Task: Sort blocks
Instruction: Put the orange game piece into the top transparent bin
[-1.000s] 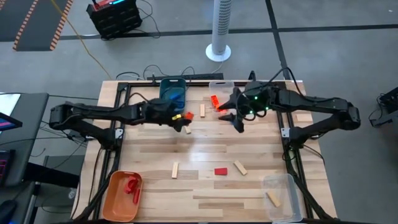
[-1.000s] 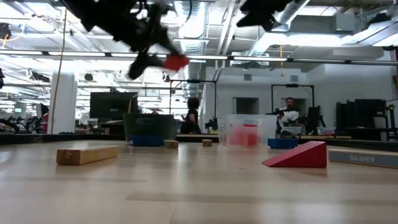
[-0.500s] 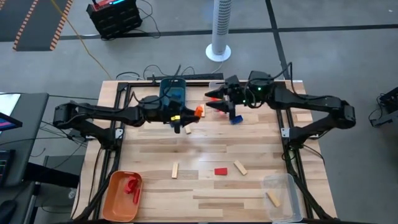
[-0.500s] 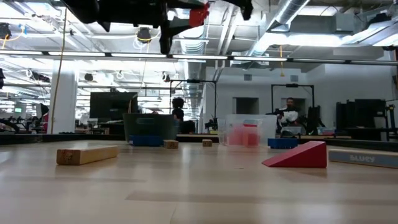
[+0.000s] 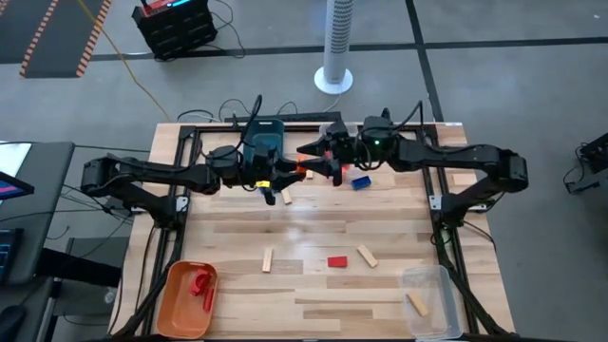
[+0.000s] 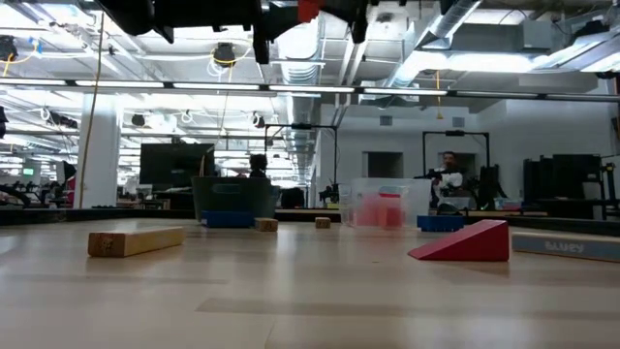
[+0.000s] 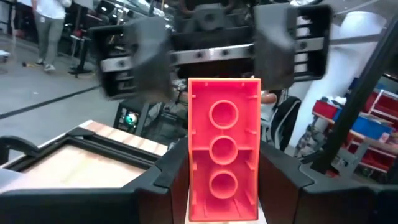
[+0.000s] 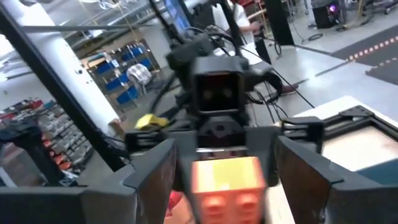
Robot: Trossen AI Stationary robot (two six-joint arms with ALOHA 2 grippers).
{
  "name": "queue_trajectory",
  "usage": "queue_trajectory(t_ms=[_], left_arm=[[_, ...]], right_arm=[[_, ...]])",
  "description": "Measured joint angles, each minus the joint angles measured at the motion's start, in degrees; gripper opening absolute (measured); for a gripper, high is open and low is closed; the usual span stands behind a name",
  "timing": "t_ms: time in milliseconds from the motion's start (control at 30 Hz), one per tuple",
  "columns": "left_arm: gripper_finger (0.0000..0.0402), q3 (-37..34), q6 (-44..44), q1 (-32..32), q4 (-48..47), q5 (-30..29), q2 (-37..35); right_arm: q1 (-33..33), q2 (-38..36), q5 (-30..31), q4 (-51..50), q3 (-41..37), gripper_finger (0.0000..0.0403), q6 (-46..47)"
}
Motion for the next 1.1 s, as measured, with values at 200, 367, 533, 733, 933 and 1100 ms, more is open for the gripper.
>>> queue_trajectory(t_ms=[200,367,533,733,933,1100], left_arm=[[0.0136,0.0,0.1,0.1,0.0,-0.1,0.0],[0.0136,0.0,0.1,0.1,0.0,-0.3,0.0],[0.0136,0.0,0.0,0.1,0.0,-0.3,0.0],[0.0136,0.0,-0.7,0.1,-0.1,-0.5,0.0],[0.0136,0.0,-0.7,0.1,-0.7,-0.8,0.0],[0.0165,0.3,-3.5,0.0,-4.7,-5.1,-0.2]], right_arm=[[0.4,1.6,0.1,1.6,0.0,0.0266,0.1],[0.8,1.6,0.1,1.7,0.0,0.0264,-0.9],[0.8,2.1,0.1,1.8,0.0,0.0246,-2.4],[1.2,3.2,0.1,1.8,0.0,0.0177,-4.0],[1.6,3.3,-0.6,1.4,0.0,0.0108,-5.0],[0.9,3.3,-1.3,0.4,0.0,0.0108,-5.1]])
